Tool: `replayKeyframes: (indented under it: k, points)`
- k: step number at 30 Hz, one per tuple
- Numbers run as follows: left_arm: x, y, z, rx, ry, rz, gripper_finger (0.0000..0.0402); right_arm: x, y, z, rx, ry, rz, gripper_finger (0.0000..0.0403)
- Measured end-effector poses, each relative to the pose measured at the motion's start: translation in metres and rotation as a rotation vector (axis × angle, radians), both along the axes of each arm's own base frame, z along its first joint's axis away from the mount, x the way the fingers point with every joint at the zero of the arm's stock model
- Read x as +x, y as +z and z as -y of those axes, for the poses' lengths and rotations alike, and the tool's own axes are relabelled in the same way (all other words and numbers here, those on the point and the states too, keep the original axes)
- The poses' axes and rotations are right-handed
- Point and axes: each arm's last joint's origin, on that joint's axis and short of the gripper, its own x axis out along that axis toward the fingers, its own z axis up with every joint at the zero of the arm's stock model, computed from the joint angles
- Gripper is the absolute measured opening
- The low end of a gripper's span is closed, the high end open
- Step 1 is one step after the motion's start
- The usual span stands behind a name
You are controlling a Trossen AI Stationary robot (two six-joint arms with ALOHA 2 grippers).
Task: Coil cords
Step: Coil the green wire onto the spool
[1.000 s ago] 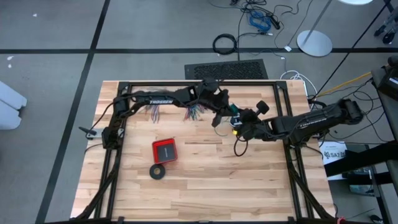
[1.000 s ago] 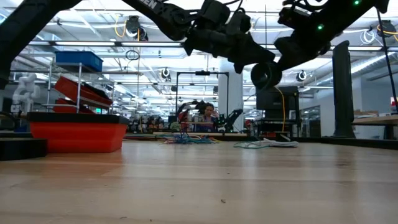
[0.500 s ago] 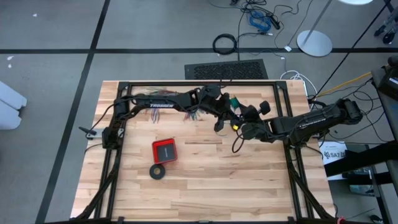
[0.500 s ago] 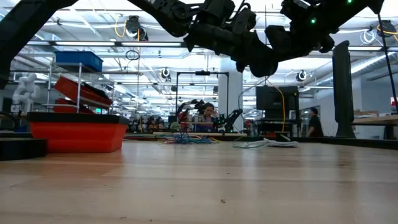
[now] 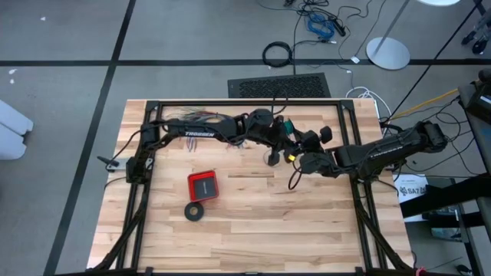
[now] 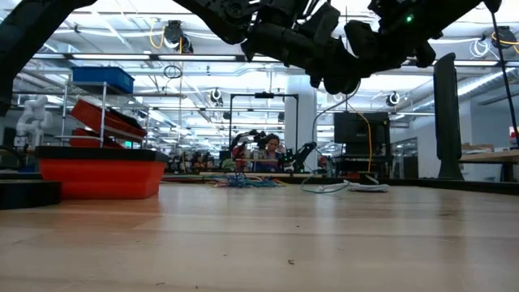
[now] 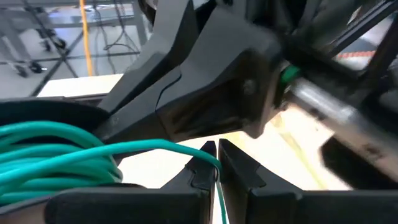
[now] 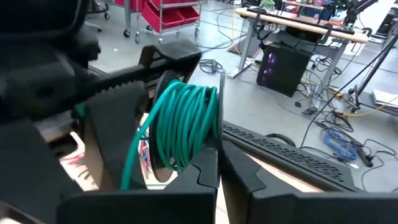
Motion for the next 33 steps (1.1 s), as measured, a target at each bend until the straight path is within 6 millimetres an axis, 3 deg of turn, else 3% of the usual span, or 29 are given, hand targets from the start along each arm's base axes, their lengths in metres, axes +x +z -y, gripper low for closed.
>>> replayKeyframes:
  k: [10,33]
  points:
    - [0.004,-0.004,0.021,0.123,0.077,0.039,0.0025,0.000,0.005,-0.011,-0.044,-0.022,0.069,0.0000]
    - [0.007,0.000,0.029,0.211,0.068,0.132,0.0025,-0.035,0.048,-0.036,-0.048,0.096,0.232,0.0000]
